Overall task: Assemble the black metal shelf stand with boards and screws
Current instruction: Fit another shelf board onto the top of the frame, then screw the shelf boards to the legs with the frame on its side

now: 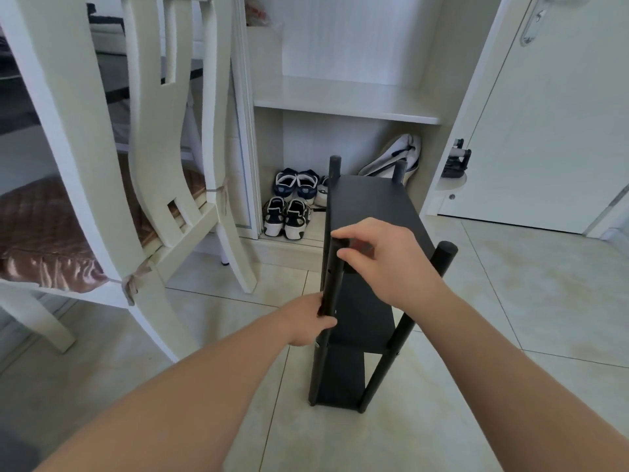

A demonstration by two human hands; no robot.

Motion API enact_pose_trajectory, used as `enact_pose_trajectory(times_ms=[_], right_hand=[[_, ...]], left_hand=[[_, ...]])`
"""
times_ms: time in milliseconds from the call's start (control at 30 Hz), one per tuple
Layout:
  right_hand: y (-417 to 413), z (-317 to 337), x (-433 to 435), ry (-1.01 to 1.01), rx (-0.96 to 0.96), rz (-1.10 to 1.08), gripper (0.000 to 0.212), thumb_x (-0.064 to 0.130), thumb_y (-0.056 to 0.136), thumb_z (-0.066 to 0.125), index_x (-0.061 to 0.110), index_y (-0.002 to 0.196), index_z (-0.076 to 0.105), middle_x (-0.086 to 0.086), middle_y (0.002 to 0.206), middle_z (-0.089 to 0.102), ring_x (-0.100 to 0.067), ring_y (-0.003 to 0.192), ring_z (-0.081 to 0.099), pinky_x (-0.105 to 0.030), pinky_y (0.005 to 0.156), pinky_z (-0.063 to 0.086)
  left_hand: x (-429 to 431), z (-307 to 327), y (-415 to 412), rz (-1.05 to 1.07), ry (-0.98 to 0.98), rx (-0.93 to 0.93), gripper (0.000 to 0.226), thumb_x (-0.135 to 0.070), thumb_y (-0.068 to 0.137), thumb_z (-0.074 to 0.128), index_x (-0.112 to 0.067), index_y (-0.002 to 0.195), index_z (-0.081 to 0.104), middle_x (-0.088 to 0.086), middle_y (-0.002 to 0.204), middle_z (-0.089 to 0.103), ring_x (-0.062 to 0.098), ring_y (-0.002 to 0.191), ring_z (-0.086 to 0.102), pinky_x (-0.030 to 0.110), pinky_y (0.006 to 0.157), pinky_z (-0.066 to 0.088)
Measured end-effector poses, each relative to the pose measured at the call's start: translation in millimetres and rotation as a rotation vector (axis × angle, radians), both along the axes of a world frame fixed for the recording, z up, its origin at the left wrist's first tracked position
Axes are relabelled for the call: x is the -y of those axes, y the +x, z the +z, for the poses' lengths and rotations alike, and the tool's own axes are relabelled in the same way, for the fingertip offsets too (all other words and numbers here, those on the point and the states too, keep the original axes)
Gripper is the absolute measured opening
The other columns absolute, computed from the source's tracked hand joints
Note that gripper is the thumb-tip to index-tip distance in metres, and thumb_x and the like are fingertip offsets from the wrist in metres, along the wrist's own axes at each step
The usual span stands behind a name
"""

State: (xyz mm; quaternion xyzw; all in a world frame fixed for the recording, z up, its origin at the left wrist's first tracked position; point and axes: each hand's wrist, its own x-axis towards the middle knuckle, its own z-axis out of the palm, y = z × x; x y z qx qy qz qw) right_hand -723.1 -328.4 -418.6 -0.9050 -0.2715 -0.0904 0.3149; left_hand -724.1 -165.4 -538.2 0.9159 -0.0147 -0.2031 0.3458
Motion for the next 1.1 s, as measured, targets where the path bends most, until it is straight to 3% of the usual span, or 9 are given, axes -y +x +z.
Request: enact_pose_trajectory(times_ms=[100,233,433,533,600,733,867,1000,1100], right_hand=[[-2.2,-1.9,-2.4,0.029,0.054,-0.051,0.028,0.017,0.095,0.069,0.024,0.122,0.072,0.016,0.1,0.06,-0.001,0.09,0.057,0.0,0.083,0.039],[-1.2,4.5,17.6,0.145,0.071,-0.149,0.024,0.012,0.094,0.07,0.018,0.116,0.074,0.005,0.103,0.069,-0.01,0.095,0.065,-0.025,0.093,0.052],[12.4,12.2,102.2,0.378,-0.02,-0.404,0.017,0.012,0.095,0.068,0.025,0.103,0.074,0.017,0.087,0.07,0.009,0.078,0.065,-0.001,0.066,0.042],[12.5,-2.9,165.0,0.447,-0.067,-0.555,0.017,0.012,0.095,0.067,0.025,0.103,0.073,0.012,0.093,0.072,-0.003,0.089,0.069,-0.013,0.079,0.049],[11.5,-21.3,210.5,0.499,-0.107,-0.652,0.019,0.009,0.094,0.066,0.025,0.1,0.073,0.01,0.094,0.073,-0.014,0.094,0.071,-0.026,0.089,0.053],[5.7,-74.5,294.1,0.591,-0.207,-0.865,0.019,0.007,0.091,0.066,0.023,0.099,0.074,0.01,0.093,0.072,-0.019,0.095,0.071,-0.034,0.09,0.054],[-2.3,-139.3,351.1,0.667,-0.314,-1.025,0.02,0.008,0.09,0.067,0.021,0.103,0.075,0.008,0.086,0.072,-0.012,0.084,0.072,-0.022,0.072,0.048],[-3.4,-199.0,371.6,0.695,-0.42,-1.116,0.022,0.005,0.09,0.066,0.021,0.103,0.074,0.004,0.087,0.073,-0.016,0.084,0.073,-0.027,0.077,0.051],[2.9,-240.5,371.4,0.669,-0.494,-1.182,0.024,0.005,0.091,0.065,0.02,0.108,0.074,0.005,0.086,0.073,-0.018,0.08,0.07,-0.024,0.064,0.048]], left_hand=[[3.2,-3.2,1.3,-0.025,0.01,0.058,0.035,-0.034,0.1,0.056,-0.023,0.133,0.051,0.0,0.123,0.06,0.012,0.1,0.052,0.027,0.088,0.04],[17.9,11.0,12.9,-0.076,0.013,0.101,0.043,-0.031,0.101,0.055,-0.021,0.141,0.046,0.004,0.132,0.059,0.022,0.114,0.058,0.035,0.098,0.047],[75.3,28.2,33.8,-0.157,0.06,0.216,0.037,-0.037,0.101,0.054,-0.02,0.134,0.049,0.004,0.123,0.06,0.023,0.103,0.059,0.038,0.085,0.053],[124.5,22.4,42.6,-0.184,-0.005,0.25,0.027,-0.033,0.1,0.057,-0.021,0.124,0.055,0.003,0.117,0.064,0.018,0.094,0.057,0.031,0.076,0.046],[163.7,13.2,47.6,-0.213,-0.001,0.272,0.023,-0.03,0.1,0.058,-0.021,0.12,0.058,0.004,0.114,0.065,0.02,0.097,0.059,0.033,0.079,0.048],[243.1,-13.7,57.6,-0.32,0.215,0.309,0.032,-0.034,0.102,0.053,-0.019,0.13,0.055,0.006,0.115,0.061,0.021,0.093,0.057,0.034,0.075,0.047],[296.8,-45.0,68.5,-0.478,0.455,0.291,0.026,-0.036,0.102,0.052,-0.02,0.122,0.054,0.004,0.107,0.057,0.021,0.087,0.059,0.038,0.073,0.053],[314.8,-84.7,77.1,-0.605,0.577,0.298,0.025,-0.038,0.102,0.052,-0.022,0.12,0.055,0.001,0.101,0.057,0.02,0.083,0.057,0.037,0.068,0.05],[314.7,-115.9,85.8,-0.68,0.642,0.323,0.024,-0.042,0.101,0.051,-0.024,0.116,0.056,0.001,0.104,0.06,0.02,0.084,0.056,0.038,0.065,0.045]])
